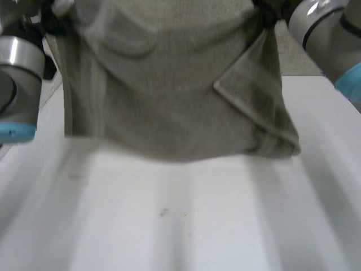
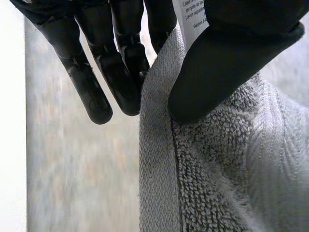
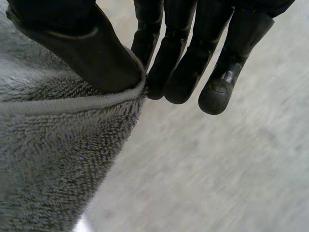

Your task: Fold the towel.

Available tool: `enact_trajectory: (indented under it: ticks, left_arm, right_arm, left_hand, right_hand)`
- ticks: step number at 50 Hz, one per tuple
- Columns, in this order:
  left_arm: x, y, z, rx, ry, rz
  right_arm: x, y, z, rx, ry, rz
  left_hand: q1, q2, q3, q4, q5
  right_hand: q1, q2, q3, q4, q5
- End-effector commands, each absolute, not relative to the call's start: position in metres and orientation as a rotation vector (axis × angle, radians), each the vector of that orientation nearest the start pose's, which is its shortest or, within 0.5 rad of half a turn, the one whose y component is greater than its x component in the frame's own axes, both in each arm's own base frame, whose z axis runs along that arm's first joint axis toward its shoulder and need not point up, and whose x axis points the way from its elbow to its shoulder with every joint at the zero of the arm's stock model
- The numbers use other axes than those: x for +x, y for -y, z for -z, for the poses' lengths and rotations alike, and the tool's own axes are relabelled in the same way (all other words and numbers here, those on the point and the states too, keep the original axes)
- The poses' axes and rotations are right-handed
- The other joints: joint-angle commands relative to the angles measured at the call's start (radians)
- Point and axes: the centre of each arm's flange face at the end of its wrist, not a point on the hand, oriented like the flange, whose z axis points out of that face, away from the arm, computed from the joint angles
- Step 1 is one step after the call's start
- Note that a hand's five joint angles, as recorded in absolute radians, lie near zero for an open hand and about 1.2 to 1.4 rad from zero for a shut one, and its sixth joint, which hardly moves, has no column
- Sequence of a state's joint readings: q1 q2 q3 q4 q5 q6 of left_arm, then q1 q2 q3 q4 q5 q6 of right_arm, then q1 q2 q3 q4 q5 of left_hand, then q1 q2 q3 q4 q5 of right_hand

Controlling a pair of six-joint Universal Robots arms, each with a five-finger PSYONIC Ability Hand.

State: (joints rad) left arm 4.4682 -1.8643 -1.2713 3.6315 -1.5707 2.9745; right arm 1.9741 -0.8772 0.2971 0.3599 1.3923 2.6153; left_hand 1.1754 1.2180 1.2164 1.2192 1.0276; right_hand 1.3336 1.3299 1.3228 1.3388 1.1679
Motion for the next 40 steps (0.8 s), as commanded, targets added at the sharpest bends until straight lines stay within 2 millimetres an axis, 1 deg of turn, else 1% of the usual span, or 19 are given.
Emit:
enact_trajectory:
  ticks: [1, 5, 7, 8, 9, 10, 11, 12, 13, 14, 15, 16, 20, 21, 23, 25, 28, 37, 40]
  left_arm:
    - [-0.218, 0.360, -0.381, -0.076, -1.800, 3.132]
    - [-0.214, 0.354, -0.364, -0.126, -1.909, 3.096]
    - [-0.204, 0.346, -0.332, -0.155, -2.048, 2.983]
    - [-0.204, 0.346, -0.332, -0.156, -2.049, 2.982]
    - [-0.199, 0.342, -0.312, -0.167, -2.118, 2.912]
    - [-0.196, 0.337, -0.292, -0.167, -2.196, 2.842]
    - [-0.196, 0.337, -0.292, -0.167, -2.197, 2.842]
    - [-0.193, 0.332, -0.272, -0.165, -2.265, 2.779]
    - [-0.188, 0.328, -0.254, -0.164, -2.328, 2.716]
    - [-0.188, 0.328, -0.254, -0.164, -2.329, 2.715]
    - [-0.181, 0.324, -0.237, -0.176, -2.377, 2.656]
    - [-0.181, 0.324, -0.237, -0.176, -2.377, 2.656]
    - [-0.170, 0.316, -0.195, -0.179, -2.510, 2.508]
    - [-0.170, 0.314, -0.183, -0.165, -2.558, 2.457]
    - [-0.171, 0.312, -0.176, -0.141, -2.588, 2.420]
    - [-0.171, 0.309, -0.171, -0.107, -2.597, 2.394]
    - [-0.172, 0.305, -0.166, -0.021, -2.594, 2.348]
    - [-0.174, 0.291, -0.162, 0.267, -2.524, 2.196]
    - [-0.174, 0.289, -0.164, 0.307, -2.505, 2.182]
  right_arm:
    - [0.308, 0.320, -0.412, -1.153, -1.532, 2.373]
    - [0.308, 0.305, -0.395, -1.255, -1.566, 2.224]
    - [0.309, 0.295, -0.371, -1.342, -1.622, 2.074]
    - [0.309, 0.295, -0.371, -1.342, -1.623, 2.073]
    - [0.308, 0.290, -0.354, -1.388, -1.671, 1.984]
    - [0.308, 0.290, -0.354, -1.388, -1.672, 1.983]
    - [0.307, 0.284, -0.336, -1.433, -1.732, 1.890]
    - [0.305, 0.280, -0.316, -1.477, -1.797, 1.789]
    - [0.305, 0.279, -0.316, -1.477, -1.798, 1.788]
    - [0.303, 0.275, -0.298, -1.519, -1.849, 1.697]
    - [0.301, 0.269, -0.279, -1.564, -1.888, 1.609]
    - [0.300, 0.269, -0.279, -1.565, -1.888, 1.608]
    - [0.299, 0.257, -0.230, -1.609, -1.944, 1.446]
    - [0.299, 0.257, -0.230, -1.609, -1.944, 1.446]
    - [0.302, 0.256, -0.203, -1.606, -1.952, 1.427]
    - [0.302, 0.256, -0.195, -1.603, -1.956, 1.431]
    - [0.302, 0.253, -0.185, -1.585, -1.975, 1.424]
    - [0.300, 0.243, -0.178, -1.526, -1.994, 1.415]
    - [0.300, 0.238, -0.176, -1.522, -1.990, 1.415]
  left_hand:
    - [0.221, 0.178, 0.180, 0.177, 0.194]
    - [0.221, 0.178, 0.180, 0.177, 0.194]
    - [0.221, 0.178, 0.180, 0.177, 0.194]
    - [0.221, 0.178, 0.180, 0.177, 0.194]
    - [0.221, 0.178, 0.180, 0.177, 0.194]
    - [0.221, 0.178, 0.180, 0.177, 0.194]
    - [0.221, 0.178, 0.180, 0.177, 0.194]
    - [0.221, 0.178, 0.180, 0.177, 0.194]
    - [0.221, 0.178, 0.180, 0.177, 0.194]
    - [0.221, 0.178, 0.180, 0.177, 0.194]
    - [0.221, 0.178, 0.180, 0.177, 0.194]
    - [0.221, 0.178, 0.180, 0.177, 0.194]
    - [0.221, 0.178, 0.180, 0.177, 0.194]
    - [0.221, 0.178, 0.180, 0.177, 0.194]
    - [0.221, 0.178, 0.180, 0.177, 0.194]
    - [0.221, 0.178, 0.180, 0.177, 0.194]
    - [-0.065, -0.107, -0.106, -0.109, -0.092]
    - [-0.913, -0.956, -0.954, -0.957, -0.940]
    - [-1.000, -1.043, -1.041, -1.044, -1.027]
  right_hand:
    - [0.063, 0.066, 0.073, 0.057, 0.054]
    - [0.063, 0.066, 0.073, 0.057, 0.054]
    - [0.063, 0.066, 0.073, 0.057, 0.054]
    - [0.063, 0.066, 0.073, 0.057, 0.054]
    - [0.063, 0.066, 0.073, 0.057, 0.054]
    - [0.063, 0.066, 0.073, 0.057, 0.054]
    - [0.063, 0.066, 0.073, 0.057, 0.054]
    - [0.063, 0.066, 0.073, 0.057, 0.054]
    - [0.063, 0.066, 0.073, 0.057, 0.054]
    - [0.063, 0.066, 0.073, 0.057, 0.054]
    - [0.063, 0.066, 0.073, 0.057, 0.054]
    - [0.063, 0.066, 0.073, 0.057, 0.054]
    - [0.063, 0.066, 0.073, 0.057, 0.054]
    - [0.063, 0.066, 0.073, 0.057, 0.054]
    - [0.063, 0.066, 0.073, 0.057, 0.054]
    - [0.063, 0.066, 0.073, 0.057, 0.054]
    - [0.063, 0.066, 0.073, 0.057, 0.054]
    - [0.063, 0.066, 0.073, 0.057, 0.054]
    - [0.063, 0.066, 0.073, 0.057, 0.054]
